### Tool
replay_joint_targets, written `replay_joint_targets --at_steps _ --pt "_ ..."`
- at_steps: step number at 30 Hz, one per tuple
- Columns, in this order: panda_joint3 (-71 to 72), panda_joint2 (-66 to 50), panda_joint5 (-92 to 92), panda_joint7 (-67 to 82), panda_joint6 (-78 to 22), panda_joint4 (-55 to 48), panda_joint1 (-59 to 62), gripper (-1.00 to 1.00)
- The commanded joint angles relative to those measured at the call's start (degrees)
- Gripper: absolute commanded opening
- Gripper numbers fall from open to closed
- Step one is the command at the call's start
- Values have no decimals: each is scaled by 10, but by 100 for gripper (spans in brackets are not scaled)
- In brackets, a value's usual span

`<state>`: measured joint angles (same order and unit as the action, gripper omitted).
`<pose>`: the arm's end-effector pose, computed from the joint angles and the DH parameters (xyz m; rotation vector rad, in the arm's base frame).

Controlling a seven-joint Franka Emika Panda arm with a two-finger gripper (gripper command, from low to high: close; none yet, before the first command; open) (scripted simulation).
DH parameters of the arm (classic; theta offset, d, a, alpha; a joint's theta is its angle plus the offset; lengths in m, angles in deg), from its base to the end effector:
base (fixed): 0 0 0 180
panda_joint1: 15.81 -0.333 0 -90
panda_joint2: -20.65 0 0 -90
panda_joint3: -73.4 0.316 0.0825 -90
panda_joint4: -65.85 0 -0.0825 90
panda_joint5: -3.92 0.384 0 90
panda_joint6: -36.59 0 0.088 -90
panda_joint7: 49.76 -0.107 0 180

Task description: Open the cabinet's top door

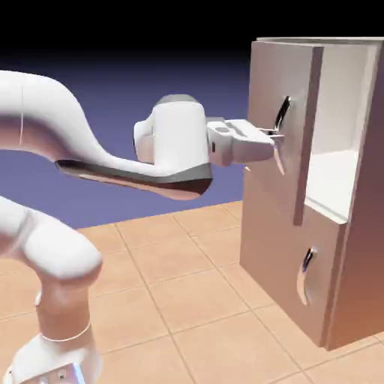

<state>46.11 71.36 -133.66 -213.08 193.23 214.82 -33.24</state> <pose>0.3402 -0.0592 0.5514 -1.7207 1.0385 -1.9526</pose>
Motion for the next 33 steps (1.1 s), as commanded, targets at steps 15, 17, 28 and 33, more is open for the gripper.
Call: replay_joint_targets --at_steps 15,17,28,33 --pt "289 77 200 -17 67 77 309 -100" --pt "315 101 250 11 71 91 333 -100" --pt "403 214 524 200 -13 162 324 -100" --pt "466 257 648 265 -118 178 274 -100"
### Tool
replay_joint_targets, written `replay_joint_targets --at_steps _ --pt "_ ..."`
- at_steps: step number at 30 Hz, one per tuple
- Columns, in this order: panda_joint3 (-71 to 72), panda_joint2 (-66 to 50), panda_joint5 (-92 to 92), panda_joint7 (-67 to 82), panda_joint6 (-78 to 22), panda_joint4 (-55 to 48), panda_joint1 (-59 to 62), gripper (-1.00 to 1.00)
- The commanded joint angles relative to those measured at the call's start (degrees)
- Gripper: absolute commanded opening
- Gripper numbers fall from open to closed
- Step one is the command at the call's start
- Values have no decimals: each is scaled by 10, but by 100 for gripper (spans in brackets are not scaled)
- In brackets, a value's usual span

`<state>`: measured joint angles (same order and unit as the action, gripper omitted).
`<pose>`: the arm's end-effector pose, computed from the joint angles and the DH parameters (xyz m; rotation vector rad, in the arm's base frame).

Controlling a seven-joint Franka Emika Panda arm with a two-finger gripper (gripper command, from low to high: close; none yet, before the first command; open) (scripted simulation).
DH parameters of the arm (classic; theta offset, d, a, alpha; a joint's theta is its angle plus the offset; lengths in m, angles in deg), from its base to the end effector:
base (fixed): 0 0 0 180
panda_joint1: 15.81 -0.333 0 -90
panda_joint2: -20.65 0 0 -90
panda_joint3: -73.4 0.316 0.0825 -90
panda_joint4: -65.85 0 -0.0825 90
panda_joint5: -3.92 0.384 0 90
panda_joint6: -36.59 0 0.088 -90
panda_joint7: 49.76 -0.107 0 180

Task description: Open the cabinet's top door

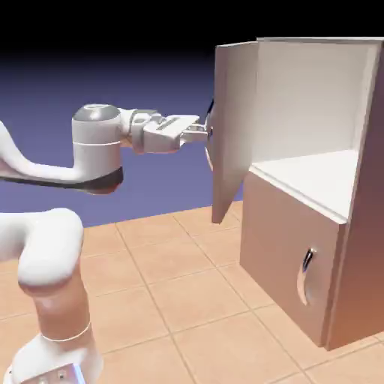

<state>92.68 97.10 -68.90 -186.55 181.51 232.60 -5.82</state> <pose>0.2447 0.0623 0.5513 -1.6019 1.4848 -2.1849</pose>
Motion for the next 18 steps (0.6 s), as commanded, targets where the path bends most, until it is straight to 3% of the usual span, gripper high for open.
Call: replay_joint_targets --at_steps 1,10,18 --pt "17 6 25 9 -26 0 -10 -100" --pt "187 10 211 45 -250 -55 -58 -100" --pt "342 -34 337 51 -449 -189 5 -100"
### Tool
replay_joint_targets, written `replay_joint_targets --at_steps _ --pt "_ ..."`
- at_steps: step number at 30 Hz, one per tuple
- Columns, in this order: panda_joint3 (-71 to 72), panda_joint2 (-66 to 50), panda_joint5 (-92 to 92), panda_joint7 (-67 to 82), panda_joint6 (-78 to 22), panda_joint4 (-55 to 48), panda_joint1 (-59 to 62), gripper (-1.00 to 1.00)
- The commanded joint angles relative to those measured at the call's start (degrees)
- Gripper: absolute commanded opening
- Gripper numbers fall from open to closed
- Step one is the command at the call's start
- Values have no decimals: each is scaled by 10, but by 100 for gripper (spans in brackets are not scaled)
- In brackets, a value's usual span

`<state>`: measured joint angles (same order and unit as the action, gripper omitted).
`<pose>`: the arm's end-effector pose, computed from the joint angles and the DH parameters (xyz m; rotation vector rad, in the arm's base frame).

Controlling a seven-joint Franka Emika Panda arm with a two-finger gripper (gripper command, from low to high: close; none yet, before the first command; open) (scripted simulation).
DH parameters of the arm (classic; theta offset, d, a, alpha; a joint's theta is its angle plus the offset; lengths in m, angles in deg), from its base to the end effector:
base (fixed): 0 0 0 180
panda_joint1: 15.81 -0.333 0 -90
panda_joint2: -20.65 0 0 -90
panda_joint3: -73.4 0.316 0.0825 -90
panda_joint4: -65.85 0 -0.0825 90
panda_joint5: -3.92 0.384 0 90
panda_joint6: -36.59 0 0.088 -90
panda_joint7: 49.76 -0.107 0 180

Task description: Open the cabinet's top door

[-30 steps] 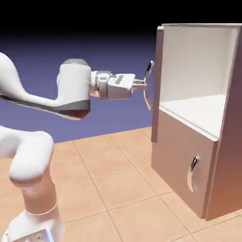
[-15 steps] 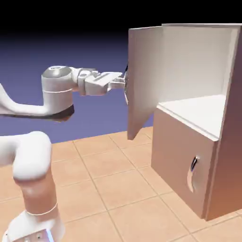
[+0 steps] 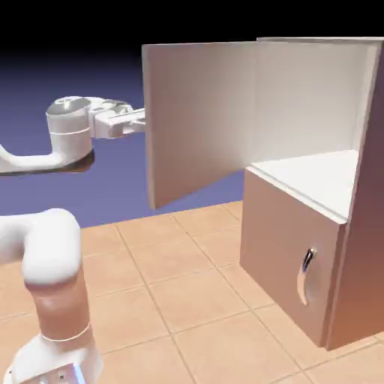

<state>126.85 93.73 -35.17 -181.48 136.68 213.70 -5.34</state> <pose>0.2050 0.2167 0.5514 1.1827 -1.6902 2.0319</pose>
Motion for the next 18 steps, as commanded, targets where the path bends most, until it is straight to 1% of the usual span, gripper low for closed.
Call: replay_joint_targets --at_steps 1,9,17,18 --pt "17 -5 12 1 -24 -21 14 -100" --pt "127 -28 82 15 -184 -187 145 -100" --pt "197 -25 118 40 -311 -343 276 -100" --pt "197 -25 118 40 -311 -343 276 100"
